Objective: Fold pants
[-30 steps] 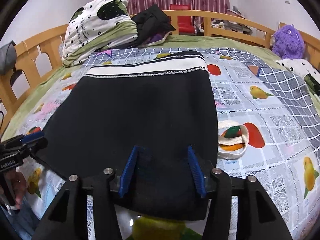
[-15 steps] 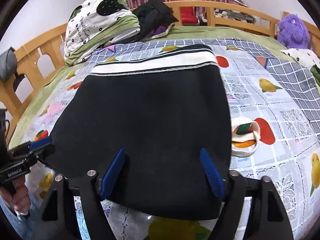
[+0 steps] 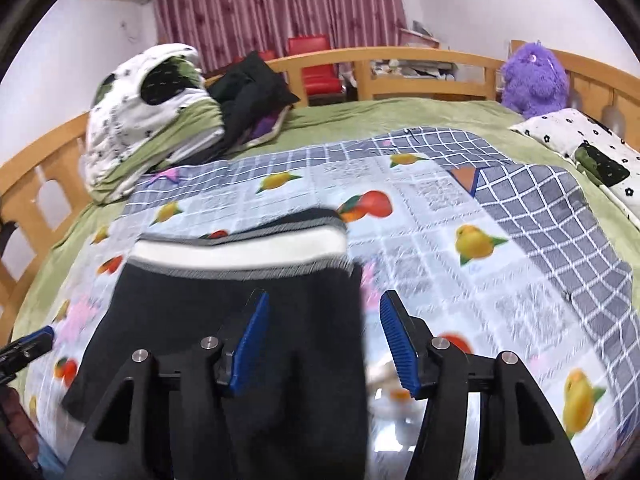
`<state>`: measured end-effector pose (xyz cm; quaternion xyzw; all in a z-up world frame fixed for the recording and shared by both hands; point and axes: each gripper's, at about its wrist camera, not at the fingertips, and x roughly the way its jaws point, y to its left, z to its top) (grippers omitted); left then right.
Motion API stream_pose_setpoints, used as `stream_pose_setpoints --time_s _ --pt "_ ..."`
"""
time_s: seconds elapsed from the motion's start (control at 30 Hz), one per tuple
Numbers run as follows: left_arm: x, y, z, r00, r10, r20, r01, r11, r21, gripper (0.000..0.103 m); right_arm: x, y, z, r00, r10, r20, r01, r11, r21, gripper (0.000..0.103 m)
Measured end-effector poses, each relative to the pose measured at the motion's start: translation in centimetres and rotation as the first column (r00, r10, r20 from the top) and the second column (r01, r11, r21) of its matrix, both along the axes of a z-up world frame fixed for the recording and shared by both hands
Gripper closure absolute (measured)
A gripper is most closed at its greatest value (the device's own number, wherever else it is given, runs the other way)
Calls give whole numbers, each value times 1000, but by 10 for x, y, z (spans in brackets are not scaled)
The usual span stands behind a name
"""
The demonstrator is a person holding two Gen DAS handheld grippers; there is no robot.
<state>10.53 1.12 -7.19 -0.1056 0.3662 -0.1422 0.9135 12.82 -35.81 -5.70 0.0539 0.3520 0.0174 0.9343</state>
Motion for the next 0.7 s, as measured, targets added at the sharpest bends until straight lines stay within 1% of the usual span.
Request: stream_pose_setpoints --time_s 0.03,0.07,0.13,0.2,0.27,0.33,0.4,0.47,0.53,0.57,0.6,0.67,0.7 --pt "14 0 4 1000 2 0 -2 1000 7 56 11 -2 2 1000 5 -12 -5 1000 5 45" --pt "26 -1 6 1000 7 3 -7 1000 11 53 26 -1 3 999 18 -30 -18 1000 13 44" --pt "54 -2 7 1000 27 -2 -27 999 25 53 52 1 3 997 34 -63 -33 999 13 43" --pt "83 -3 0 999 42 -17 -42 998 48 53 78 4 -3 993 30 -117 -31 999 -11 43" --pt "101 -4 -14 998 53 -45 -50 996 76 53 95 4 -17 985 23 -168 -26 1000 -15 43" --pt "117 -4 -33 994 53 -95 -45 995 88 53 100 -2 -35 980 22 -196 -25 1000 -13 44" --pt "126 0 -50 990 34 -139 -22 996 91 53 96 -10 -45 981 52 -188 -49 999 21 44" --pt "129 5 -56 991 7 -133 4 997 81 52 97 -14 -45 978 82 -192 -75 996 48 44" --pt "137 11 -62 990 -26 -139 31 999 30 52 102 -14 -50 975 113 -191 -107 993 38 44" --pt "144 14 -66 987 -37 -155 36 999 -6 52 105 -15 -54 973 120 -196 -112 993 48 44" --pt "151 17 -70 983 -44 -178 37 999 -38 52 109 -18 -58 972 126 -197 -111 990 85 44" --pt "164 23 -83 974 -43 -223 18 993 -115 50 118 -25 -69 965 144 -220 -102 976 191 43" --pt "169 26 -89 969 -51 -243 12 987 -159 52 121 -29 -72 962 154 -225 -103 969 223 43"
